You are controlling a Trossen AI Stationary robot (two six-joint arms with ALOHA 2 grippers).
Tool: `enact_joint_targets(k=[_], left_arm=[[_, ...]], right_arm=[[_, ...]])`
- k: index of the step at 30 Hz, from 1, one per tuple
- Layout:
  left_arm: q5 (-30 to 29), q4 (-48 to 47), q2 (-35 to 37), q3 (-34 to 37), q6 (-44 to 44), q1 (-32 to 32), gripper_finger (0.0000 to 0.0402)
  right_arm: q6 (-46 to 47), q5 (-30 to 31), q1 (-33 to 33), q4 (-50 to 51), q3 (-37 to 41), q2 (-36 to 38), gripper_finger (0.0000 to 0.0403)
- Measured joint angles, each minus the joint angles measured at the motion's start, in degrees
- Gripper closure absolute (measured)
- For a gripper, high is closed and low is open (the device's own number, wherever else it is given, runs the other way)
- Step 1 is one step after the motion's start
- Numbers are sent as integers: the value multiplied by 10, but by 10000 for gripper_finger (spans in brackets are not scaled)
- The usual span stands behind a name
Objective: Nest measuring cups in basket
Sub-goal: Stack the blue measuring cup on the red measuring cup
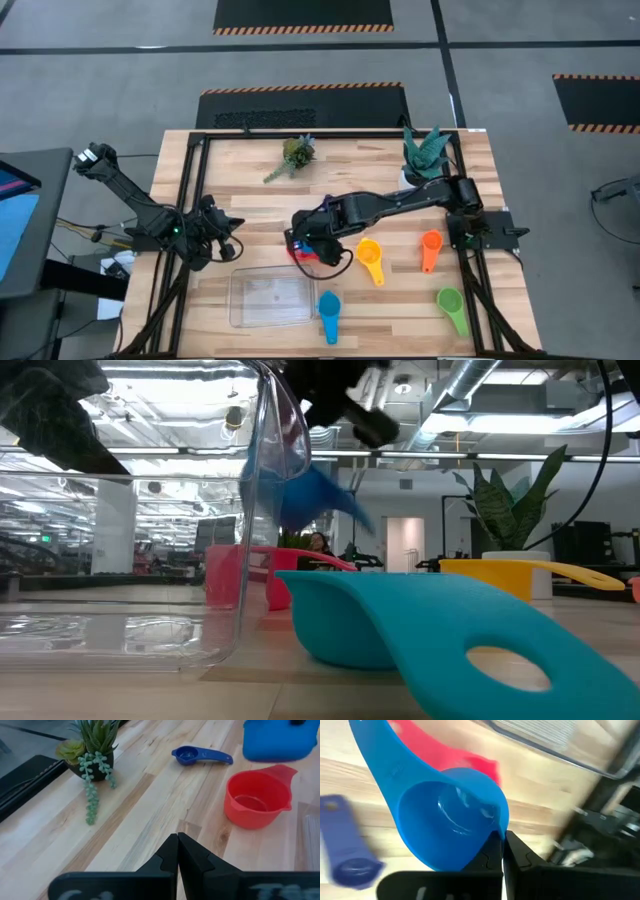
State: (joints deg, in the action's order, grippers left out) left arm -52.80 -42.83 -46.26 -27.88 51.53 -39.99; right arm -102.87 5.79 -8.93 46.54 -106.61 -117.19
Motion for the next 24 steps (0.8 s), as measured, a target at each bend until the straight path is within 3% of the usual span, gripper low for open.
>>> enact_joint_targets(k=[9, 24], left_arm=[[0, 1, -2, 0, 0, 0, 401], [14, 1, -3, 0, 1, 0, 401]], right_arm=[[0, -3, 0, -26, -1, -27, 396], [13, 1, 3, -40, -1, -26, 355]])
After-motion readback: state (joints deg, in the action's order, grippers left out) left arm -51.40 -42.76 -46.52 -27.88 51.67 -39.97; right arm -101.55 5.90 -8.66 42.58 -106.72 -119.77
